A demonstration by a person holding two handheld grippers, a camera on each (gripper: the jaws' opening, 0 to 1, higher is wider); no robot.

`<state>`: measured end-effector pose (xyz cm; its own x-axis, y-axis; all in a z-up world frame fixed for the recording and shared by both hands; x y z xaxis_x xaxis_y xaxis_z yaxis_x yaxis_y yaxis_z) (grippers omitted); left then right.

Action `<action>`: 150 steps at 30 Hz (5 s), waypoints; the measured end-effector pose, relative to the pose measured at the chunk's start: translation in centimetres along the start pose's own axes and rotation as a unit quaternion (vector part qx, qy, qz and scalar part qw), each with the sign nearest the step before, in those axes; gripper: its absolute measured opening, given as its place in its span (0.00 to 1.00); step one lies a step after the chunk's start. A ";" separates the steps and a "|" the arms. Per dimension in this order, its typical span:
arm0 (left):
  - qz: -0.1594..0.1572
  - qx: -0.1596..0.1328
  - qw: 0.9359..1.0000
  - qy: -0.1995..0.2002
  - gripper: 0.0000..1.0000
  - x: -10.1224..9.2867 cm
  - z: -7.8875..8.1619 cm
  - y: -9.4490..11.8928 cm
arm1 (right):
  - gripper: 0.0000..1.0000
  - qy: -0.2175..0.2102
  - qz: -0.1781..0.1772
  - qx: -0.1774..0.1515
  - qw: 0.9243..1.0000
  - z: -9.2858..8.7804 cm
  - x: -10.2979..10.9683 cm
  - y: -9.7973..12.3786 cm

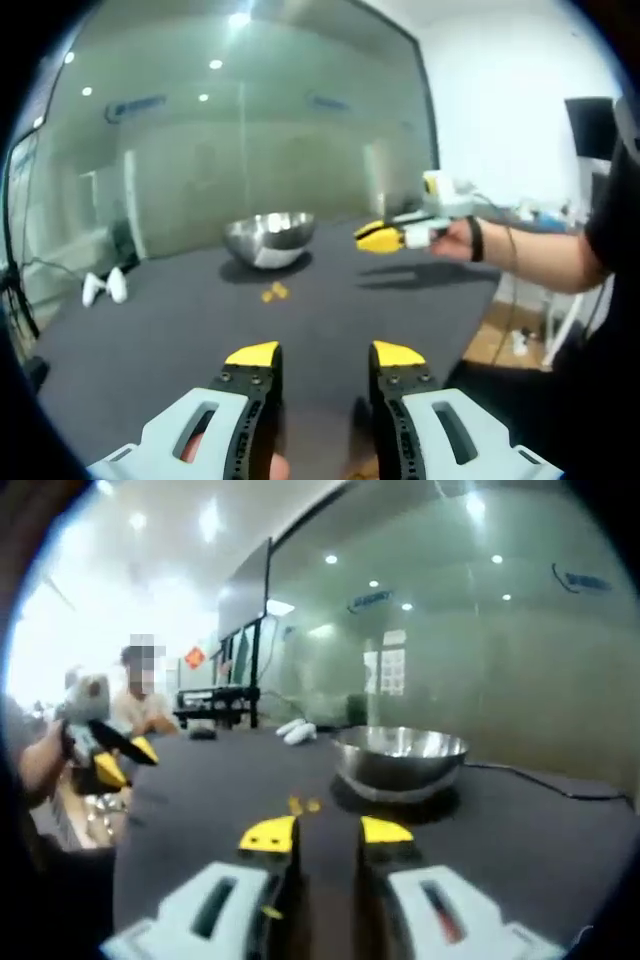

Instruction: Pick up the QQ candy scattered on the table and place it into the stainless steel bowl on the table

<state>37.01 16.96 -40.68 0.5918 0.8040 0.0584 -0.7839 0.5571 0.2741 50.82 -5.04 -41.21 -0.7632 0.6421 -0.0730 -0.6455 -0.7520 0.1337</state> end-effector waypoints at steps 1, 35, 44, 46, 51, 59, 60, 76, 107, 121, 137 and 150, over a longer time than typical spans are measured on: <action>0.003 0.001 1.000 -0.002 0.36 0.1 -0.1 0.0 | 0.24 0.000 0.005 0.003 1.000 -0.2 0.2 -0.2; 0.010 -0.002 1.000 0.010 0.36 0.0 -0.7 0.9 | 0.18 0.010 0.089 0.102 0.991 -3.2 2.6 -12.4; 0.007 -0.001 1.000 0.011 0.36 0.3 -0.7 0.6 | 0.10 0.032 0.090 0.102 0.990 -3.0 3.1 -12.9; 0.007 -0.001 1.000 0.011 0.36 0.3 -0.7 0.6 | 0.09 0.036 0.092 0.102 0.990 -3.0 3.1 -13.0; 0.006 -0.001 1.000 0.011 0.36 0.4 -0.7 0.6 | 0.08 0.031 0.087 0.102 0.991 -3.0 3.1 -12.9; 0.001 -0.004 1.000 0.005 0.35 0.6 -0.5 0.7 | 0.09 0.017 0.056 0.074 0.996 -0.5 2.2 -10.3; 0.003 -0.002 1.000 0.003 0.35 0.6 -0.6 0.7 | 0.09 0.014 0.046 0.072 0.996 0.0 1.9 -9.8; -0.008 -0.013 1.000 -0.003 0.29 0.1 -0.3 1.3 | 0.08 0.013 -0.105 -0.019 0.994 9.3 -7.6 -9.6; 0.000 -0.010 1.000 0.006 0.30 -0.1 -0.3 1.6 | 0.24 0.013 -0.091 0.009 0.996 7.8 -7.5 -9.4; 0.004 -0.013 1.000 0.004 0.30 0.4 -0.1 1.5 | 0.23 -0.006 0.003 0.014 1.000 3.3 -2.6 -4.6; 0.005 -0.014 1.000 0.004 0.30 0.3 -0.2 1.2 | 0.20 0.033 0.059 0.075 0.995 -1.4 1.4 -7.3; 0.023 -0.012 1.000 0.014 0.30 1.4 -0.7 2.1 | 0.20 0.050 0.071 0.108 0.990 -3.0 1.2 -12.9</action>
<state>36.05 19.39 -40.74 0.5504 0.8338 0.0428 -0.8141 0.5246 0.2490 58.16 5.01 -45.95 -0.8516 0.5065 -0.1353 -0.5188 -0.7771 0.3563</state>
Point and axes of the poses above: the point that each gripper's makers call its tool centre point, and the gripper's own axes: y roughly backward along the fingers, x roughly to its left, z roughly out of its top, the point moved 5 cm from there along y, roughly backward along the fingers, and after that the axes turned 1 degree about y, right-handed, at the moved point
